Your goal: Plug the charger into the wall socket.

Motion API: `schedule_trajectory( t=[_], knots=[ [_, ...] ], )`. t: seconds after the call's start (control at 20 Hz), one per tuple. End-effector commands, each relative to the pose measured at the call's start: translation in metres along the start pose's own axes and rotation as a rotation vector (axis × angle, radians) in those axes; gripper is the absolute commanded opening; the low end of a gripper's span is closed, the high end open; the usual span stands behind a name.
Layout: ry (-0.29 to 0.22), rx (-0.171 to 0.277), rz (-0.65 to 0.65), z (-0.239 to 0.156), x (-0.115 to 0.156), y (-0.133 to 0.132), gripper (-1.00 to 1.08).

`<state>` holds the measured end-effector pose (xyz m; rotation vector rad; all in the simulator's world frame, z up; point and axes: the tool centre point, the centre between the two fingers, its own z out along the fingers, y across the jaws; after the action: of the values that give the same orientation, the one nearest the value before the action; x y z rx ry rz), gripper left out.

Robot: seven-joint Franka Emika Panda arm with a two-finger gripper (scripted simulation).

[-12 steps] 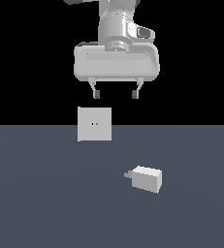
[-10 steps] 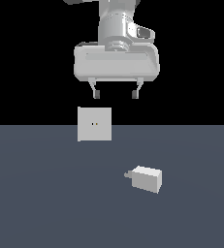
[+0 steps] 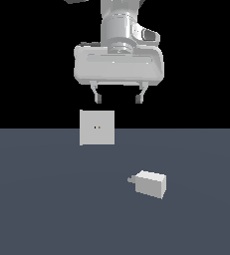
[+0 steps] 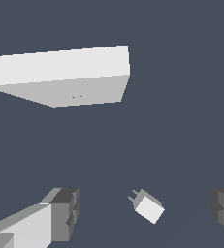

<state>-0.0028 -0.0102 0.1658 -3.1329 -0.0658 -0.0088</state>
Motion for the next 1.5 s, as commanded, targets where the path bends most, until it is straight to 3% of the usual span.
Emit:
schedule_trajectory(
  t=[0.0,1.45],
  knots=[
    [0.002,0.001,-0.034,0.003,-0.004,0.000,1.00],
    [0.051,0.025,-0.673,0.070,-0.075,0.019,1.00]
  ],
)
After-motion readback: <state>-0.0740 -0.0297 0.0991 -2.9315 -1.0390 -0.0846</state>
